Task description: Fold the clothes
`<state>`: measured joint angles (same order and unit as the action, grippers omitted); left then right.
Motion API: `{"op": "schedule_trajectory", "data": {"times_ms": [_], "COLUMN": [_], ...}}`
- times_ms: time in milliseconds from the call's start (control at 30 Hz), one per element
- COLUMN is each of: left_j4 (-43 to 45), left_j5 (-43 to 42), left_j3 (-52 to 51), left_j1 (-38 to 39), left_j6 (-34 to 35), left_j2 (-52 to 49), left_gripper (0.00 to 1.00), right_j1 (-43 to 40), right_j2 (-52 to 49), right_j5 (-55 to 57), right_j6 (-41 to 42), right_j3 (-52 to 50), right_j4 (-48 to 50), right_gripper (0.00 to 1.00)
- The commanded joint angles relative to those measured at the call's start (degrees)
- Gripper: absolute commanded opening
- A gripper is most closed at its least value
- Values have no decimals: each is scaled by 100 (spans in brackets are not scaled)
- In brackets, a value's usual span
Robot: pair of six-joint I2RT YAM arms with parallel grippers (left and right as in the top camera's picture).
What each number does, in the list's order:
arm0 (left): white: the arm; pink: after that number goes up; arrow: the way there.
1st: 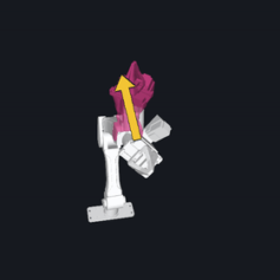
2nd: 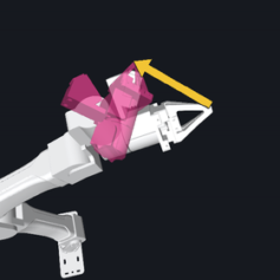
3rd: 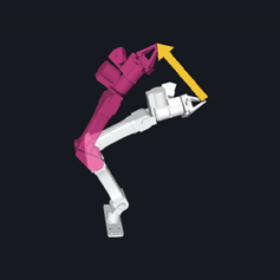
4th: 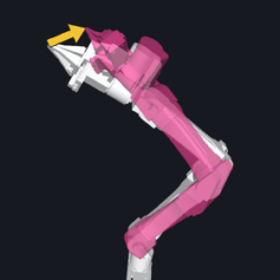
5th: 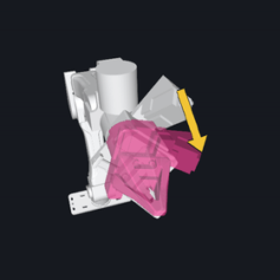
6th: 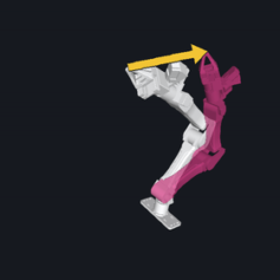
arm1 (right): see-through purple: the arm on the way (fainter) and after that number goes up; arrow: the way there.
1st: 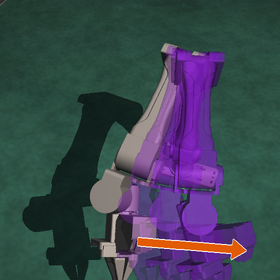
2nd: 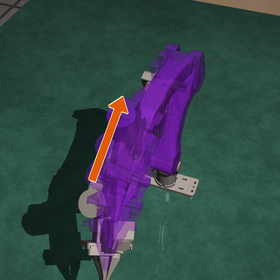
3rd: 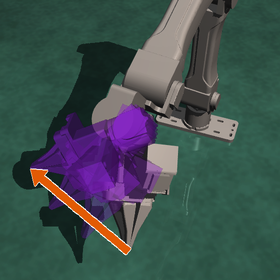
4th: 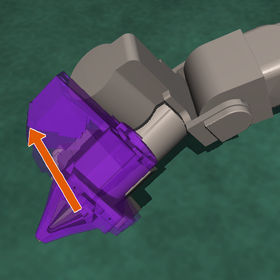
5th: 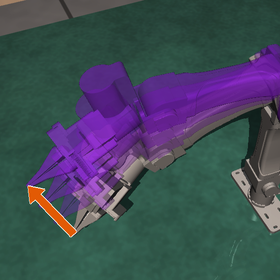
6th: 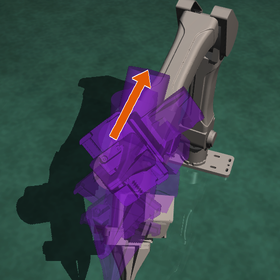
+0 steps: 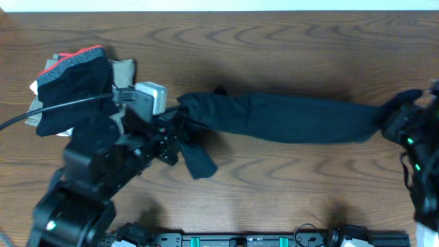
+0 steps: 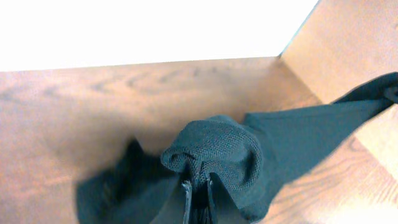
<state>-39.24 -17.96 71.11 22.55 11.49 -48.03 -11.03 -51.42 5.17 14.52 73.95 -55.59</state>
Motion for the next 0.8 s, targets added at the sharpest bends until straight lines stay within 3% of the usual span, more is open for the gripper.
{"op": "schedule_trajectory", "data": {"times_ms": [0, 200, 367, 567, 767], "left_j4": [-83, -271, -149, 479, 2085], "left_j5": [120, 841, 1414, 1414, 1392], "left_j3": [514, 824, 780, 780, 938], "left_j1": [-28, -28, -28, -31, -254], "left_j6": [-313, -442, -463, -719, -1088], "left_j2": [149, 234, -275, -1856, -3480], "left_gripper": [6, 6, 6, 6, 6], "right_j1": [-98, -101, -101, -101, -103], "right_j2": [269, 240, -343, -1978, -3720], "right_j5": [358, 608, 664, 621, 229], "right_j6": [-199, -289, -289, -354, -691], "right_j3": [503, 973, 973, 973, 1073], "right_j4": [-96, -186, -144, 166, 1513], "right_gripper": [1, 1, 1, 1, 1]}}
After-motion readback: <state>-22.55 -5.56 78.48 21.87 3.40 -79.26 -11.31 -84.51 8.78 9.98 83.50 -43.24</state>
